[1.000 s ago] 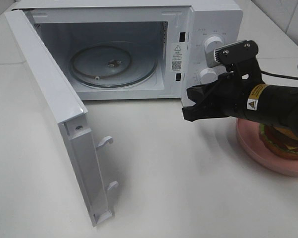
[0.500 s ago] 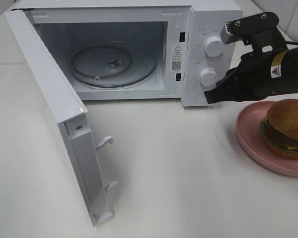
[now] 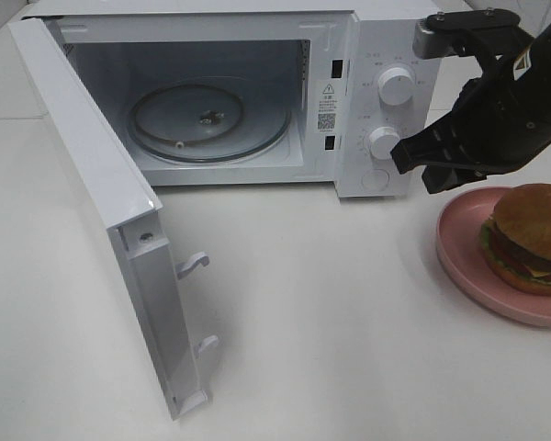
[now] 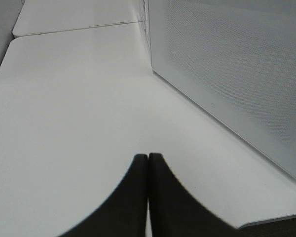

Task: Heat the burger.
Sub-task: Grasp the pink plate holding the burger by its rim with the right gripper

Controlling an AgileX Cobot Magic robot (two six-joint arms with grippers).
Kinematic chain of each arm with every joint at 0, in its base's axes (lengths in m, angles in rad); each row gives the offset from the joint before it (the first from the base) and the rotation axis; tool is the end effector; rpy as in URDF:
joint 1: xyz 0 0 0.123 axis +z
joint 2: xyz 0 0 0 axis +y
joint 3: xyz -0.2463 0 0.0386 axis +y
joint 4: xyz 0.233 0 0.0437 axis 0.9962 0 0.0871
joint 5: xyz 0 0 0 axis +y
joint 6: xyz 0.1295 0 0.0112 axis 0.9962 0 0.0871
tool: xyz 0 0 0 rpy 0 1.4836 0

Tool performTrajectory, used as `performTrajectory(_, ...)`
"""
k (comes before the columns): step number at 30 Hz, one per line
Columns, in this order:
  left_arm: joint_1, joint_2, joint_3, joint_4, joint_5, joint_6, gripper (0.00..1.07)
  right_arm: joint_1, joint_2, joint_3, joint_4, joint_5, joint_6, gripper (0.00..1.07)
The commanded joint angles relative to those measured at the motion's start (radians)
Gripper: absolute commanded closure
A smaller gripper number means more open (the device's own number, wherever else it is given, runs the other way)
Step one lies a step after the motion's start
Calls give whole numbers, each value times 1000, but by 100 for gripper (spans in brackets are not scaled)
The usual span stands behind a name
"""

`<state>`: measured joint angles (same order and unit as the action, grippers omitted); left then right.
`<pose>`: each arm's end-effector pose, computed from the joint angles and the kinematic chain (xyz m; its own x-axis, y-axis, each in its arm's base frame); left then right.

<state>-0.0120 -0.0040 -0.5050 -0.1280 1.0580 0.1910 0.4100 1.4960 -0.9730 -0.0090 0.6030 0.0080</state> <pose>0.0513 -0.0151 0.2551 -0.4245 0.1319 -0.8958 0.1672 0.9837 0.0656 0.2842 0.1228 0.1809 -0.7906 -0.3430 -0.5073 -0.3958 0.9183 -0.0041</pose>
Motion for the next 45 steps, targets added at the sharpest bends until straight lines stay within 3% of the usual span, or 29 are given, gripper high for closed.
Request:
performTrajectory(1, 0, -20, 0, -4, -13, 1, 106, -1, -9, -7, 34, 18, -33, 79)
performTrajectory(2, 0, -20, 0, -4, -13, 1, 106, -1, -7, -7, 34, 24, -32, 76)
performTrajectory(3, 0, -20, 0, -4, -13, 1, 106, -1, -7, -7, 34, 33, -20, 65)
performTrajectory(4, 0, -20, 0, -4, -13, 1, 106, -1, -7, -7, 34, 33, -20, 65)
performTrajectory(5, 0, -20, 0, -4, -13, 1, 106, -1, -7, -7, 36, 32, -8, 53)
performTrajectory(6, 0, -20, 0, -4, -13, 1, 106, -1, -7, -7, 36, 32, -8, 53)
performTrajectory(8, 0, -20, 0, -4, -13, 1, 106, -1, -6, -7, 36, 29, -8, 40)
performTrajectory(10, 0, -20, 0, -4, -13, 1, 106, -1, 0, -7, 35, 33, -8, 36)
performTrajectory(20, 0, -20, 0, -4, -13, 1, 106, -1, 118, -8, 16, 76, 42, 37)
performTrajectory(29, 0, -20, 0, -4, -13, 1, 106, -1, 255, -41, -151, 93, 86, 37)
performTrajectory(39, 0, -20, 0, -4, -13, 1, 106, -1, 391, -113, -167, 130, 89, 37)
performTrajectory(45, 0, -20, 0, -4, -13, 1, 106, -4, 457, -116, -241, 131, 131, 38)
